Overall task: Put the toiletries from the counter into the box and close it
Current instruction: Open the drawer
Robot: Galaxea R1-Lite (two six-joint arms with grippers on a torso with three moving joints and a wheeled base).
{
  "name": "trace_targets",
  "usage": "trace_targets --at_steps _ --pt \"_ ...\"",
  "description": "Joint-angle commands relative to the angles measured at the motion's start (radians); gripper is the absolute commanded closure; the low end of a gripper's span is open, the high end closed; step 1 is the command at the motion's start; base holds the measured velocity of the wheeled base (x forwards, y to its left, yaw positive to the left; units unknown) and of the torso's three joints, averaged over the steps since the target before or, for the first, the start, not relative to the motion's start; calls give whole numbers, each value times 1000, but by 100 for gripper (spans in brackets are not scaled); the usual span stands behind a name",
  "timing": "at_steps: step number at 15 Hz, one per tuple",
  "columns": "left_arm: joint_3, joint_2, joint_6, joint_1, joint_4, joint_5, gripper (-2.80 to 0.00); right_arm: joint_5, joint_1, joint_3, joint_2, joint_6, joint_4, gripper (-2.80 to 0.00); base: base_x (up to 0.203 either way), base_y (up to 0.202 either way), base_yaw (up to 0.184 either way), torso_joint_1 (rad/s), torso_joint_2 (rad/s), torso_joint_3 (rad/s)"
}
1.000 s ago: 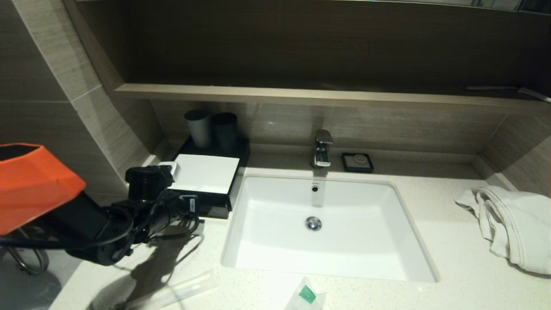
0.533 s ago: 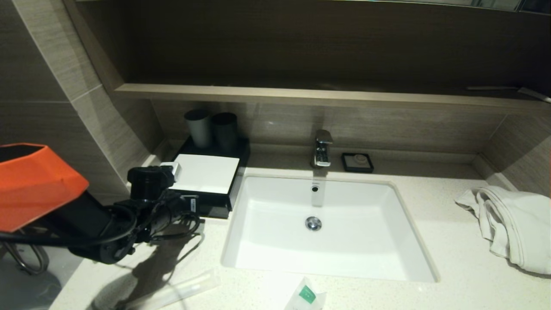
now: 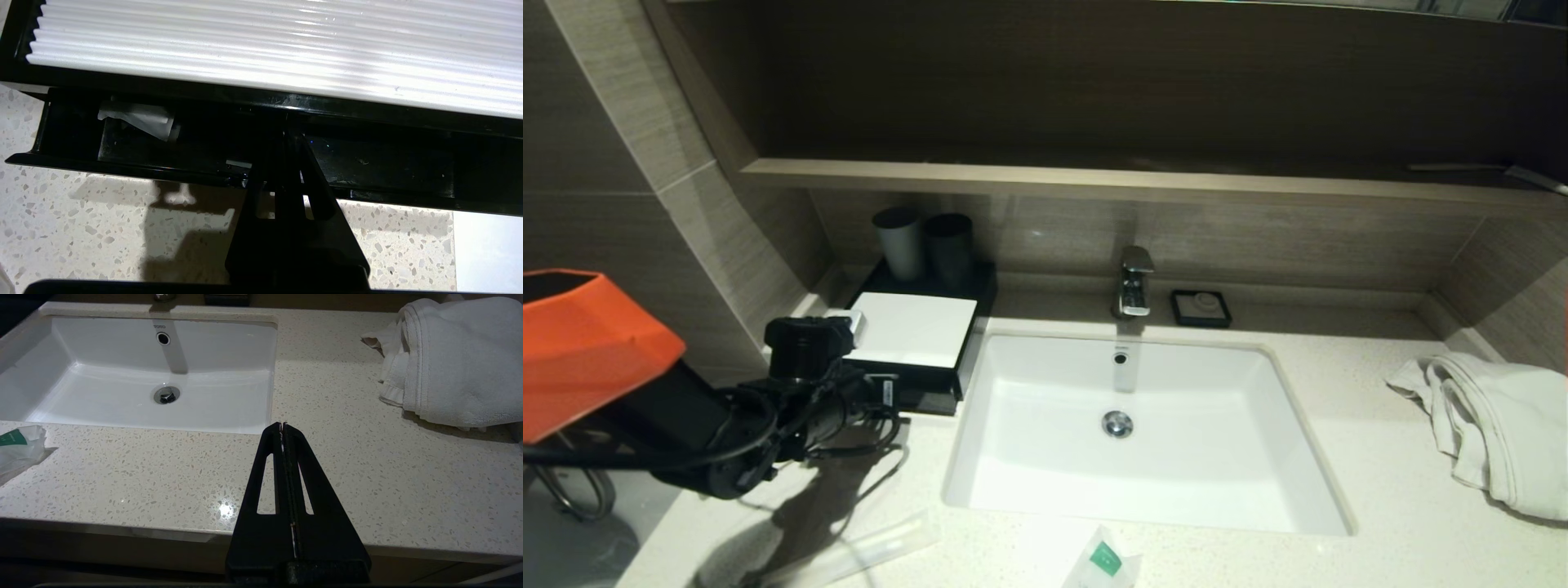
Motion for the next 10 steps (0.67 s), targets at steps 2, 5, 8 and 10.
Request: trace_targets --at_steps 2,5,8,10 --pt "2 -5 -1 0 2 1 0 1 0 0 0 0 0 0 0 0 0 0 0 0" --pt "8 -7 -1 0 4 1 0 1 0 0 0 0 0 0 0 0 0 0 0 0" --pt "15 -14 1 0 5 1 0 1 0 0 0 0 0 0 0 0 0 0 0 0" --pt "18 -22 1 0 25 1 0 1 0 0 0 0 0 0 0 0 0 0 0 0"
